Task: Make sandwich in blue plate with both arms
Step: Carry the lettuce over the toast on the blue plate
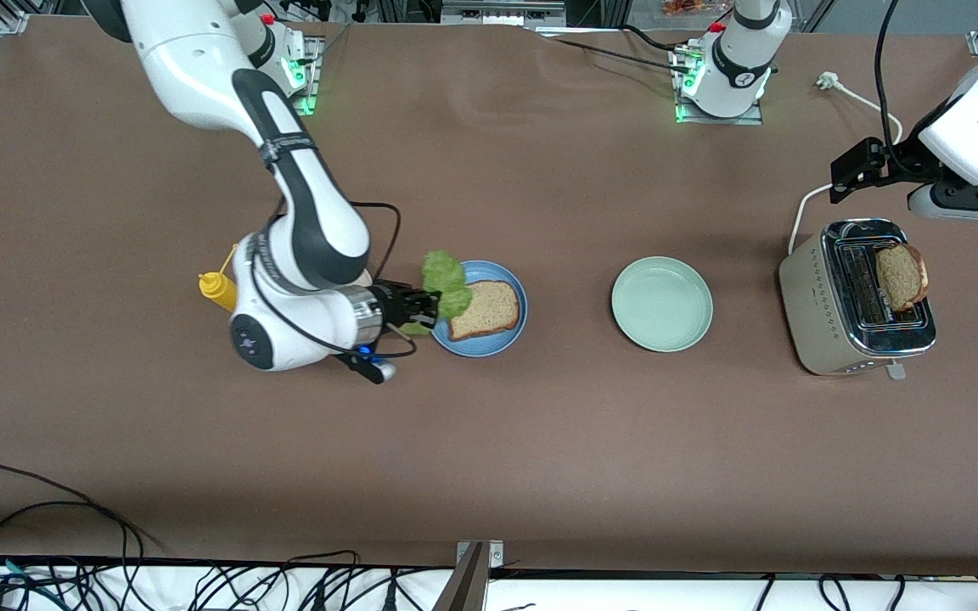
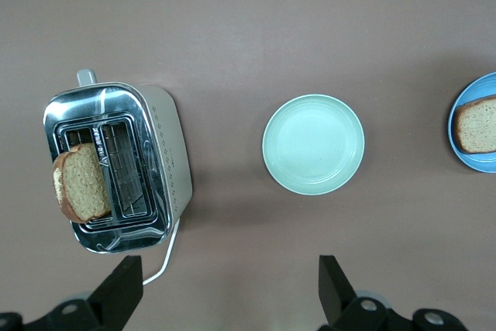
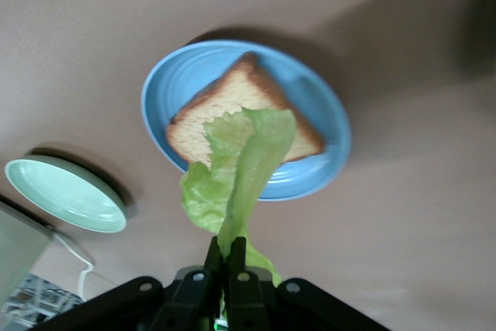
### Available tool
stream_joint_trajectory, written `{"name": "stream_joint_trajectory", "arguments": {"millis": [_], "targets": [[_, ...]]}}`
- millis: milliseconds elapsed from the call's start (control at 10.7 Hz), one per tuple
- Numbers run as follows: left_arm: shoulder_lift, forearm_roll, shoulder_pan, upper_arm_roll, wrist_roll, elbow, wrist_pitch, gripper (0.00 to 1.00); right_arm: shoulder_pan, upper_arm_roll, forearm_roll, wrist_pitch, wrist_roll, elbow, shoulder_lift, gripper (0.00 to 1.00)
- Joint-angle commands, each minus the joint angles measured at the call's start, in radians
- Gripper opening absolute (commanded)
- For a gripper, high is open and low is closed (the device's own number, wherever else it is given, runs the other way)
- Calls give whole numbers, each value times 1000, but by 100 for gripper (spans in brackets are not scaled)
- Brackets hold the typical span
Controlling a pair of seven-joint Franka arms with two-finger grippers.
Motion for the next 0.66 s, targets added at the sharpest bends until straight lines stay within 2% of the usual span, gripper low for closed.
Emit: {"name": "stream_joint_trajectory", "arguments": {"millis": [0,375,468,562], "targets": [[14,12,-1,0,24,30,-9,100,56,-5,66,122,36,-33,40,0],[16,10,-1,0,24,32,-6,100,107,-3,102,162,44,-94,69,0],[14,12,1,0,24,30,-6,100,107,-5,100,162,44,-93,71,28],[14,13,2,0,24,32,-6,100,107,-9,82,162,42,-91,69,99]]}}
